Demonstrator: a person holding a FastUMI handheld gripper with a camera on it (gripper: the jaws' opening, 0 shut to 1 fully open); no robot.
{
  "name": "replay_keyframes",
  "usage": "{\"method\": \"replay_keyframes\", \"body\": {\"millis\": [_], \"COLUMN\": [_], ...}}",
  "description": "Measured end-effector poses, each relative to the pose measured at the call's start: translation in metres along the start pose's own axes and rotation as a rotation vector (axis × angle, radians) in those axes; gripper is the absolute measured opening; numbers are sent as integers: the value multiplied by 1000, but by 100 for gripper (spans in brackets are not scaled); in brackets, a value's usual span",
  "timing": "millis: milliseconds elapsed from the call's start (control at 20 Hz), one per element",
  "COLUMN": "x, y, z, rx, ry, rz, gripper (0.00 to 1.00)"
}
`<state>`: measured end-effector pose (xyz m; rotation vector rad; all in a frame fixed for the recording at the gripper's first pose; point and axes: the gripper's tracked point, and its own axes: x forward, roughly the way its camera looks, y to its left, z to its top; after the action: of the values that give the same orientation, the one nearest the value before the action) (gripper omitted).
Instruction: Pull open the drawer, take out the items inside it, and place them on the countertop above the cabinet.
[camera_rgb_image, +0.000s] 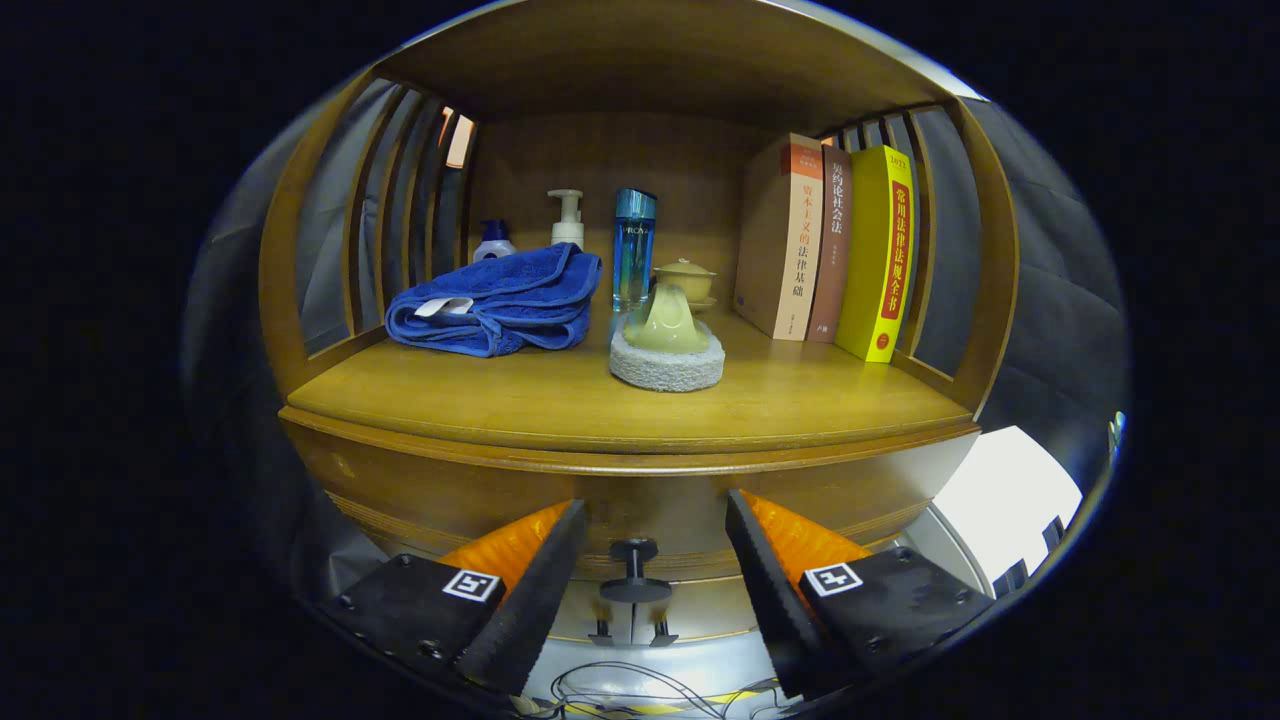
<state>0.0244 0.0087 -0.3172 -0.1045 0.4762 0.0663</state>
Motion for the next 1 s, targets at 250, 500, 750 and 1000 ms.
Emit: {"method": "replay_keyframes", "body": {"millis": [250,500,750,1000], "x": [-14,-42,-76,-107], "y": [-13,-28,-26,-18], "z": [26,97,166,217], "rx": [63,122,70,107], "ry": [-14,-81,-171,-267], "rz": [-55,-73,-52,-21], "gripper": [97,98,98,98]}}
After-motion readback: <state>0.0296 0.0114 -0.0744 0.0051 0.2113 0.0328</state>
